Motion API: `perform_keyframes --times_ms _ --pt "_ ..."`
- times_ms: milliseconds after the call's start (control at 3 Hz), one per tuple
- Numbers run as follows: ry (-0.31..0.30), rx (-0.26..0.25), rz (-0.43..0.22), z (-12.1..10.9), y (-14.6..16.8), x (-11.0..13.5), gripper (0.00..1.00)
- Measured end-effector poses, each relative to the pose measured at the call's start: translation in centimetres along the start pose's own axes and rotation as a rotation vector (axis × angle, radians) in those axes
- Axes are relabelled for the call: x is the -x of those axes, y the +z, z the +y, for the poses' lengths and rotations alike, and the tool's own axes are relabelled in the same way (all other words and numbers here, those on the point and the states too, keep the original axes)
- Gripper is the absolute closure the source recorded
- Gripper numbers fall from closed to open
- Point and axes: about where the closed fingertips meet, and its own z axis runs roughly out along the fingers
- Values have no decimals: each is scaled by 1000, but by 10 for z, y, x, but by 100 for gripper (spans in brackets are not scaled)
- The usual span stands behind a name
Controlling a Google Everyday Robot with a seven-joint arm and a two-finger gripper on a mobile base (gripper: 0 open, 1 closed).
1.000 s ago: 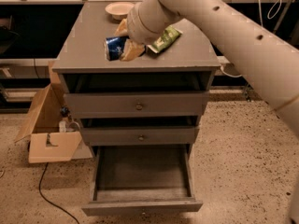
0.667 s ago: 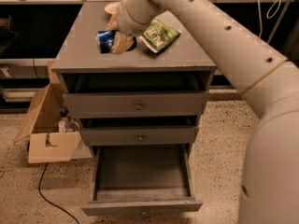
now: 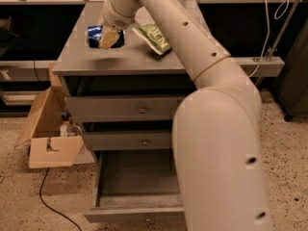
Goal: Pick pepsi can from bottom drawer and place on counter
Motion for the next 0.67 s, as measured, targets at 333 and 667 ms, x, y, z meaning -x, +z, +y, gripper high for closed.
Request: perform_keyframes --times_ms 333,667 --pt "54 16 -24 -16 21 3 97" --pt "55 9 -27 -18 19 3 74"
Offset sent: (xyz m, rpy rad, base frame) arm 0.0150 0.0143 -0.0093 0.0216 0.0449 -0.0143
